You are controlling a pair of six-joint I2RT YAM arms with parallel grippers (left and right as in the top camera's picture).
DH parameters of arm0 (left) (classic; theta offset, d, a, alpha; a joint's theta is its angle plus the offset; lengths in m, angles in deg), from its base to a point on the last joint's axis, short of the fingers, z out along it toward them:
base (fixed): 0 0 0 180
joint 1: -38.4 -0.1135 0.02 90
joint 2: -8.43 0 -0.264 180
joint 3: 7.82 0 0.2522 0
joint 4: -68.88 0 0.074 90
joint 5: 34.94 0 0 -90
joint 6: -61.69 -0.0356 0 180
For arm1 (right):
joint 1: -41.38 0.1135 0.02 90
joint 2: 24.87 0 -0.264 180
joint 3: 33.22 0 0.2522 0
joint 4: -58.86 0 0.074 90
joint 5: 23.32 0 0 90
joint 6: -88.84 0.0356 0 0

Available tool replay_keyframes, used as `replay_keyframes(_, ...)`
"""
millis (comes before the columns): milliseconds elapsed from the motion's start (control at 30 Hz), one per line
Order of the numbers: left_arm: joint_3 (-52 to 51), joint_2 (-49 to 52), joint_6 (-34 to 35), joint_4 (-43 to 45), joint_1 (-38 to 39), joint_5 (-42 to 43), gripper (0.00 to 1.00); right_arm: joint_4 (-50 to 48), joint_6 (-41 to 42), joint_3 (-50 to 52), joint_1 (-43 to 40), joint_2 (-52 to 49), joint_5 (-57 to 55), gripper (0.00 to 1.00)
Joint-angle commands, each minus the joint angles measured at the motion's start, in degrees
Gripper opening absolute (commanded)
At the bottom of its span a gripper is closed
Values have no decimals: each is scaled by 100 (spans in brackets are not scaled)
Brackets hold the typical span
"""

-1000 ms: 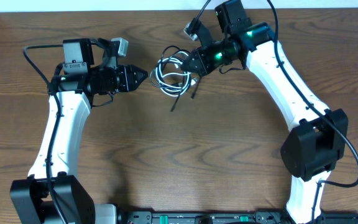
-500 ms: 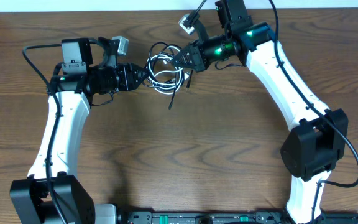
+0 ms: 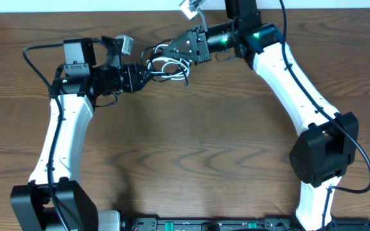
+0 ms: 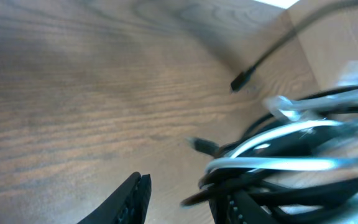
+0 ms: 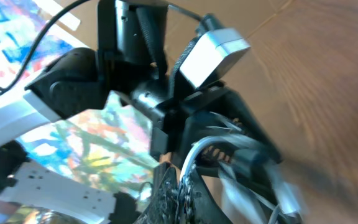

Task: Untangle cables

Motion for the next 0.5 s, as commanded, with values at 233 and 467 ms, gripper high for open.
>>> replay_keyframes(233,63,50,732,446,4,361,7,44,463,-42,85,20,-190,1)
replay_keyframes(467,63,50,728,457,2,369,7,1292,203,-42,103,17,-3477,1)
